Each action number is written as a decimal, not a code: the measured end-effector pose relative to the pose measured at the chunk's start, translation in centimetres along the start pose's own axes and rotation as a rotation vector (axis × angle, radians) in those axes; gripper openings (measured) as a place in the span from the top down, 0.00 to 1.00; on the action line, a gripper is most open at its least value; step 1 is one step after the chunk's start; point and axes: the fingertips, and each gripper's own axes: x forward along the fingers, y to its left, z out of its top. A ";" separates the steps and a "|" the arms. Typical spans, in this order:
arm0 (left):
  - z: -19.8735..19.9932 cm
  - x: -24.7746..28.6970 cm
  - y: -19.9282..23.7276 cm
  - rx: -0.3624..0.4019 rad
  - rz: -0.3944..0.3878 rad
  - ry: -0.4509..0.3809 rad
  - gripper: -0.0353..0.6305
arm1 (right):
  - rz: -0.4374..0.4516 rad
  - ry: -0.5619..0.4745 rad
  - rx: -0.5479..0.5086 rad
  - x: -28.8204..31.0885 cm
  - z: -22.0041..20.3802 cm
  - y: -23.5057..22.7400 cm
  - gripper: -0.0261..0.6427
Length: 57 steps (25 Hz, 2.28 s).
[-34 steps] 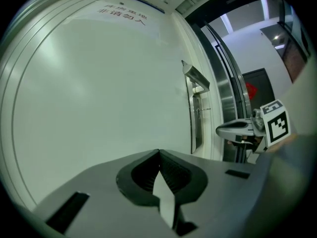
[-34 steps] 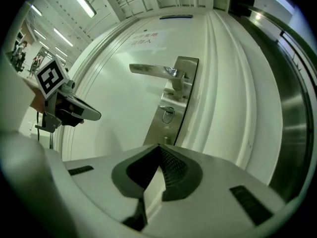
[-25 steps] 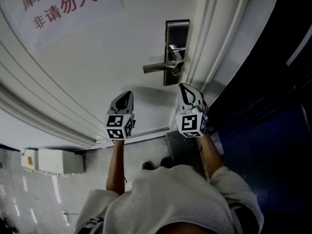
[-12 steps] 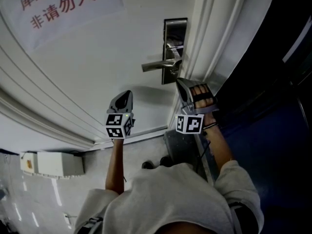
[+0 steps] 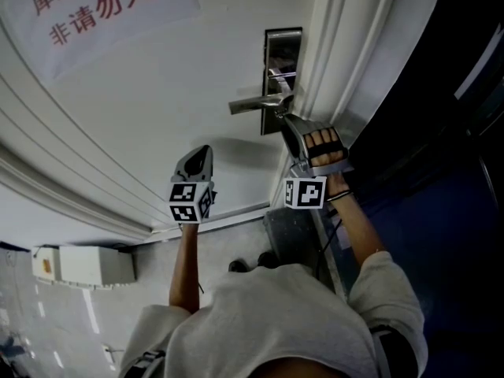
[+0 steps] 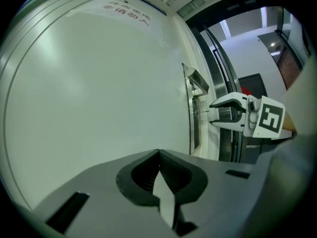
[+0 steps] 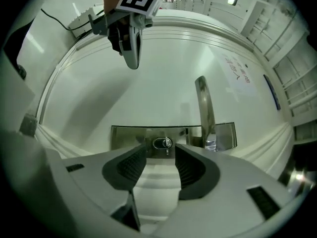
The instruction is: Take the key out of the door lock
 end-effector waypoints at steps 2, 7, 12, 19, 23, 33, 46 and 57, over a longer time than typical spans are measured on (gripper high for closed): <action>0.0 0.0 -0.1 -0.002 -0.002 -0.001 0.92 | -0.009 0.003 -0.013 0.4 0.0 -0.2 0.69; 0.0 -0.1 -0.1 -0.009 -0.001 0.004 0.92 | -0.039 0.007 -0.040 1.4 0.0 -0.8 0.72; 0.0 -0.3 -0.1 -0.007 0.001 -0.001 0.92 | -0.054 0.009 -0.044 2.5 0.2 -1.1 0.76; -0.3 -0.7 0.7 -0.014 0.016 0.000 0.92 | -0.072 0.022 -0.033 3.4 0.1 -1.4 0.89; -0.5 -0.6 0.7 -0.020 0.017 0.004 0.92 | -0.081 0.037 -0.035 3.5 0.1 -1.4 0.91; -0.4 -0.3 0.3 -0.023 0.005 -0.001 0.92 | -0.089 0.024 -0.026 3.5 0.0 -1.4 0.91; -0.9 0.9 -0.9 -0.026 -0.026 0.007 0.92 | -0.066 0.025 -0.008 1.7 0.1 -1.1 0.92; -0.6 0.8 -2.0 -0.017 -0.038 0.010 0.92 | -0.092 -0.025 0.166 -1.0 -0.1 -1.8 0.92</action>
